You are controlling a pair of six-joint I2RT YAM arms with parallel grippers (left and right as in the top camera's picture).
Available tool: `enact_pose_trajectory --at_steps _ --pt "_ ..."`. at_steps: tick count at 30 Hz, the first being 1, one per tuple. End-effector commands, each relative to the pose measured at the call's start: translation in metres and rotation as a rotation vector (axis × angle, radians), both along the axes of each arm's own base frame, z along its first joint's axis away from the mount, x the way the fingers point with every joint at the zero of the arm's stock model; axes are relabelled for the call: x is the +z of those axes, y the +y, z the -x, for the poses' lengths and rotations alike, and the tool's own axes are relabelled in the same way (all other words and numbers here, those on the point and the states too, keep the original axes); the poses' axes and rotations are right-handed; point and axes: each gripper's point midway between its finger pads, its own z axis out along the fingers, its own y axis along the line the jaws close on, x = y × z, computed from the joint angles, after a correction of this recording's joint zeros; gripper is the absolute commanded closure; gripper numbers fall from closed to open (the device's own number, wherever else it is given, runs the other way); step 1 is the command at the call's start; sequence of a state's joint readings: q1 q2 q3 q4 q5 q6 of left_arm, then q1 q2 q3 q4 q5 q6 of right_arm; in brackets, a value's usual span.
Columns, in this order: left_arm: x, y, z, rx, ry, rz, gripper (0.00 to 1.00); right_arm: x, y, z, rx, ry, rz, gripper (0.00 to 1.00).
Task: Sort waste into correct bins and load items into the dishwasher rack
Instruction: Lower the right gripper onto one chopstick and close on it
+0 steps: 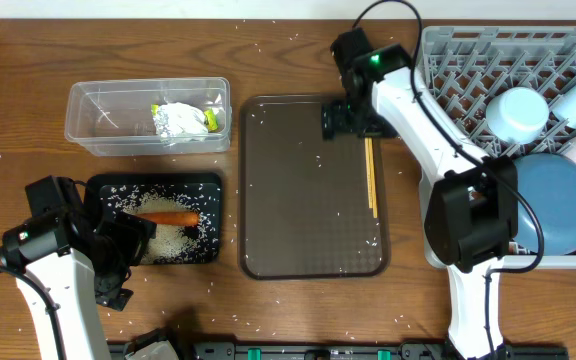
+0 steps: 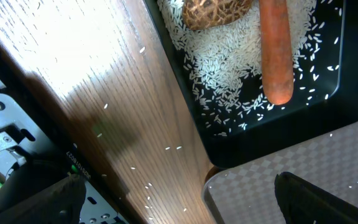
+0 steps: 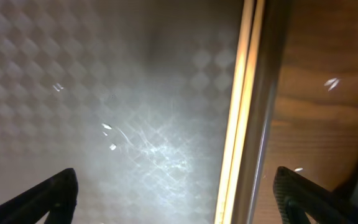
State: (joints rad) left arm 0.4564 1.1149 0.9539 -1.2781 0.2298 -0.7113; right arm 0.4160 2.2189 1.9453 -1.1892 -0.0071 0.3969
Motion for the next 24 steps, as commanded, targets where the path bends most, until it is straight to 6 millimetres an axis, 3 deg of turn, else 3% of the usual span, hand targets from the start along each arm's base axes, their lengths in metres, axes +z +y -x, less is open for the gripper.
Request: enact_pose_trajectory --at_steps 1,7,24 --pt "-0.001 0.002 0.002 0.017 0.010 -0.006 0.02 -0.025 0.004 0.015 -0.003 0.042 0.021 0.11" --pt "-0.001 0.002 0.001 0.017 0.010 -0.006 0.02 -0.051 -0.001 0.018 -0.091 0.045 0.023 0.12" --pt "-0.001 0.002 0.002 0.017 0.010 -0.006 0.02 -0.064 -0.004 0.016 -0.052 0.034 0.008 0.09"
